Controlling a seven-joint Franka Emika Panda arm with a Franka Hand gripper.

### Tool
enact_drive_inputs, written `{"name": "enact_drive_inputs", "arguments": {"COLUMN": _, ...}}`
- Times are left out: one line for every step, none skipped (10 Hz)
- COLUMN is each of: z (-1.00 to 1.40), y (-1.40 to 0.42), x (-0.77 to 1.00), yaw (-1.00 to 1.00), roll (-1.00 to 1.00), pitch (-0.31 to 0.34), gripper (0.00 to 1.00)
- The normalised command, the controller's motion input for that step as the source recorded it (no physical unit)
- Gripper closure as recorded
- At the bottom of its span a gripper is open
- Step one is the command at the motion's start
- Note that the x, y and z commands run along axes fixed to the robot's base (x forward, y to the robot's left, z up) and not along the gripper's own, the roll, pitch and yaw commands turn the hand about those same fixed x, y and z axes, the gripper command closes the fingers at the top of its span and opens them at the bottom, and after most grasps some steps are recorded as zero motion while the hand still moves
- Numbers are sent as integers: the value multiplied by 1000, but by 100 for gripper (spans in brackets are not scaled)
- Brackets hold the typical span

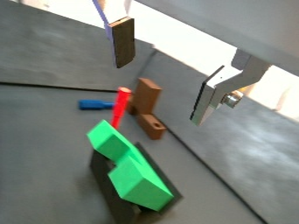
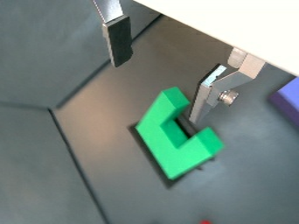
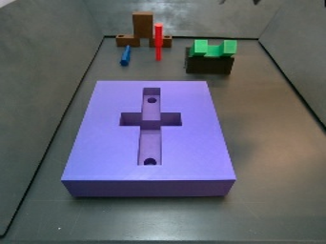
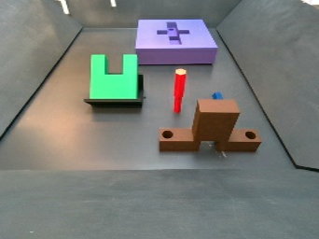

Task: Pick up the green object. Move up. Place the green object on the fixture. Regrasp the green object. Move to above the board. Insert the green object.
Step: Regrasp the green object.

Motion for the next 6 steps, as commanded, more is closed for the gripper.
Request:
{"name": "enact_drive_inputs", "arguments": {"z": -117, "y": 0, "x": 29, "yaw": -940, "roll": 543, "pitch": -163, "gripper": 0}}
{"name": "enact_drive_inputs", "arguments": {"z": -263, "y": 0, "x": 0, "yaw": -846, "roll": 651, "pitch": 0, "gripper": 0}}
{"name": "enact_drive_inputs", "arguments": {"z": -366, "y": 0, "x": 0, "yaw": -774, "roll": 629, "pitch": 166, "gripper": 0}}
{"name": "enact_drive_inputs", "arguments": {"z": -517, "y": 0, "x": 91, "yaw": -654, "roll": 440, "pitch": 280, "gripper": 0}}
{"name": "enact_drive_inputs", "arguments": {"z": -554, "y": -77, "x": 377, "yaw": -514, "roll": 394, "pitch": 197, "gripper": 0}}
{"name": "enact_drive_inputs", "arguments": {"z": -631, "y": -14, "x": 417, "yaw": -406, "roll": 354, "pitch": 169, "gripper": 0}}
